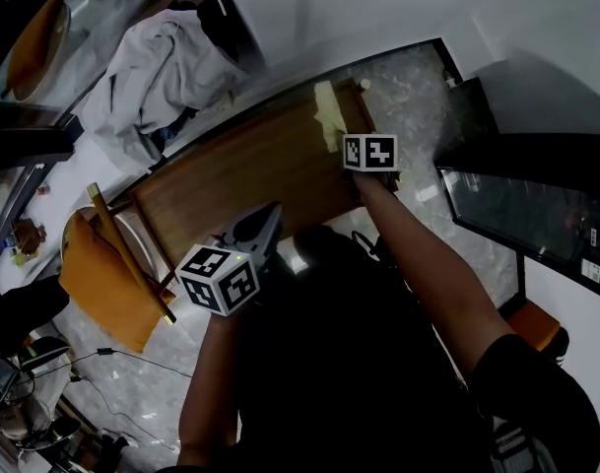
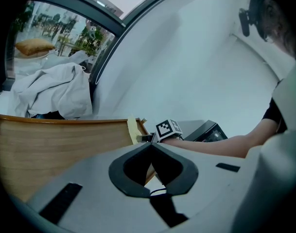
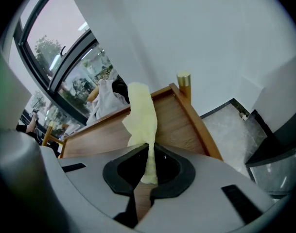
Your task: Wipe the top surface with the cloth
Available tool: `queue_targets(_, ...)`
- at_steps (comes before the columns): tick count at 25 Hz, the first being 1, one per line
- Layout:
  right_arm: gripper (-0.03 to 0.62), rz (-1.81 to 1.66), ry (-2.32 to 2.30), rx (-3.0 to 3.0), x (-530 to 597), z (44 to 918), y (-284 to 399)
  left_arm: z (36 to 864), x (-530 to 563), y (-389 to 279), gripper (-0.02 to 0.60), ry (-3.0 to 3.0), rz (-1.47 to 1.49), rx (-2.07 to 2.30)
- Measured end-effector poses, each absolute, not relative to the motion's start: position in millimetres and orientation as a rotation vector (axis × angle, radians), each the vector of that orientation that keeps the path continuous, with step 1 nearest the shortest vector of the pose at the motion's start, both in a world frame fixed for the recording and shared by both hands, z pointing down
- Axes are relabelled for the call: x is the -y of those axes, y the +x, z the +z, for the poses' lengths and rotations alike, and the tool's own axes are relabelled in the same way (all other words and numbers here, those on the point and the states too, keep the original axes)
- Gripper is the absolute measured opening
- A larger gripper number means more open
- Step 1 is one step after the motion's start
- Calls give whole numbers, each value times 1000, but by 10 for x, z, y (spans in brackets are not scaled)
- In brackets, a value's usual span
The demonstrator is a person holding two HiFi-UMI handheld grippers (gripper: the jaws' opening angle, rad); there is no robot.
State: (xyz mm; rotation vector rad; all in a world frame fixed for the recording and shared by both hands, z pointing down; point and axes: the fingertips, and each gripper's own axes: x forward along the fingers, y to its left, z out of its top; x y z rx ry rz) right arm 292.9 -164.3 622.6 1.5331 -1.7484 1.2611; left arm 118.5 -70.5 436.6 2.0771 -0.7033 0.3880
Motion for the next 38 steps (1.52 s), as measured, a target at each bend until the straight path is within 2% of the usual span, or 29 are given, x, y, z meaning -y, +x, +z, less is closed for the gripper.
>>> queue_targets(7, 32, 1253, 1585, 1705, 1619, 6196, 3192, 4525, 681, 1189, 11, 2046, 385, 703)
queue_targets(20, 33, 1194, 1695, 1662, 1666, 6053, 3359, 4601, 522, 740, 11, 1986, 362, 803)
queue_targets(23, 33, 1153, 1639, 1791, 1796, 5860, 2917, 4561, 532, 415, 11, 1976, 326, 864)
queue_targets(29, 32, 1239, 1436, 2011, 1760, 5595, 1607, 4386, 467, -408, 11, 1939, 267, 991)
queue_targets(38, 33, 1299, 1099, 2111, 1188, 5699, -498, 4230, 131, -1596, 11, 1905, 222, 1065)
